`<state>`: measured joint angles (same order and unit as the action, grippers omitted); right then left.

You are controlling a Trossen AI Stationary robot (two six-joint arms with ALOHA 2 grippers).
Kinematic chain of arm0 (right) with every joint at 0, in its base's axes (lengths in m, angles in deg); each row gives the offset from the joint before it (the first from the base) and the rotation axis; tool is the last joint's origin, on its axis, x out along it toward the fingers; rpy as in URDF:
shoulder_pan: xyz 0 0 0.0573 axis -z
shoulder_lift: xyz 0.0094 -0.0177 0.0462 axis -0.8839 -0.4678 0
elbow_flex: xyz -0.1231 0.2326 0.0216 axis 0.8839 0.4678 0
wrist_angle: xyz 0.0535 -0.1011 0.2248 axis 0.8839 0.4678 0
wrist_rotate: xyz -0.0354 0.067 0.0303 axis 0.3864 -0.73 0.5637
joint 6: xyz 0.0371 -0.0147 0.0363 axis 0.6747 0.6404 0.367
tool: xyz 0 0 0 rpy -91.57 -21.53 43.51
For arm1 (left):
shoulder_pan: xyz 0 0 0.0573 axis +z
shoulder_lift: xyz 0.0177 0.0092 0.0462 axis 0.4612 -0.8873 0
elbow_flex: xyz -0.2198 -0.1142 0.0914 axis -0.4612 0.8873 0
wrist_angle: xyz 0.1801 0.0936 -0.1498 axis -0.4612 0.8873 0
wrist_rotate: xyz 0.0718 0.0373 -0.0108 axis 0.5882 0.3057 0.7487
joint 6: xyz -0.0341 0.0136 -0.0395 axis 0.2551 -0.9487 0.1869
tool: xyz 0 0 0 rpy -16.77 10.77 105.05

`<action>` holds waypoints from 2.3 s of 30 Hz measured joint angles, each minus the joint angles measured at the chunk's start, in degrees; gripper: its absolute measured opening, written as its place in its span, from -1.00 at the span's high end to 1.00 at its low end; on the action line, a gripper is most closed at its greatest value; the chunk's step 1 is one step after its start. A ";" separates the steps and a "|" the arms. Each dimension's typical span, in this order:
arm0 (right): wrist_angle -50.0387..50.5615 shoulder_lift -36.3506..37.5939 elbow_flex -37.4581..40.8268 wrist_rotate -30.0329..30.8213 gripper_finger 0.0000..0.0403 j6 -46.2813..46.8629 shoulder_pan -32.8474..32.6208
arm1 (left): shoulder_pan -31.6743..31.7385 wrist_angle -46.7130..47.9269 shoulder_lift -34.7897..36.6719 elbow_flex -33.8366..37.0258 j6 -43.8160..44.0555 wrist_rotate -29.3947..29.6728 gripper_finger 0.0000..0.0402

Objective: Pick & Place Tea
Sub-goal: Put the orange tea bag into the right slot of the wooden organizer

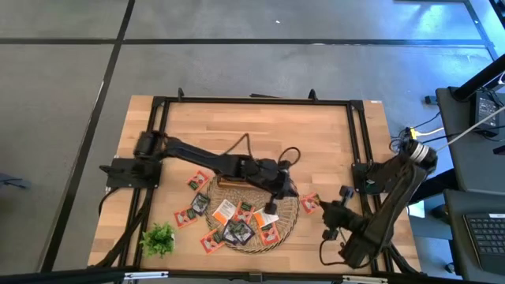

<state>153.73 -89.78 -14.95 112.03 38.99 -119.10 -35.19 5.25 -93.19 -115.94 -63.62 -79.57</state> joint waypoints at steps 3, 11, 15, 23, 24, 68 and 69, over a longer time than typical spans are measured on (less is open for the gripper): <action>-1.99 4.15 0.00 7.45 0.98 -0.25 1.29 | 0.02 -0.59 6.67 6.45 0.67 -2.12 0.96; -6.26 8.96 0.00 23.91 0.99 -1.45 4.28 | -1.94 -17.81 23.58 27.85 4.91 -2.32 0.97; -6.55 8.96 0.02 24.81 0.99 -1.45 6.37 | -2.87 -22.93 29.33 34.82 7.39 -2.32 0.96; -17.43 8.98 1.03 17.42 0.99 -10.56 12.39 | -3.24 -23.88 33.44 39.42 10.28 -1.04 0.98; -22.17 8.98 1.75 15.66 0.99 -15.66 13.77 | -3.24 -23.79 33.43 39.46 10.30 -1.04 0.98; -108.84 15.85 43.43 -33.52 0.99 -56.72 49.31 | -8.68 -19.88 35.26 39.44 6.76 9.26 0.95; -109.34 14.99 43.43 -33.52 0.99 -56.65 49.37 | -8.68 -19.85 35.26 39.44 6.76 9.30 0.95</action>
<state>44.39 -74.79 28.48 78.52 -17.66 -69.73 -43.87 -14.60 -57.93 -76.50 -56.86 -70.26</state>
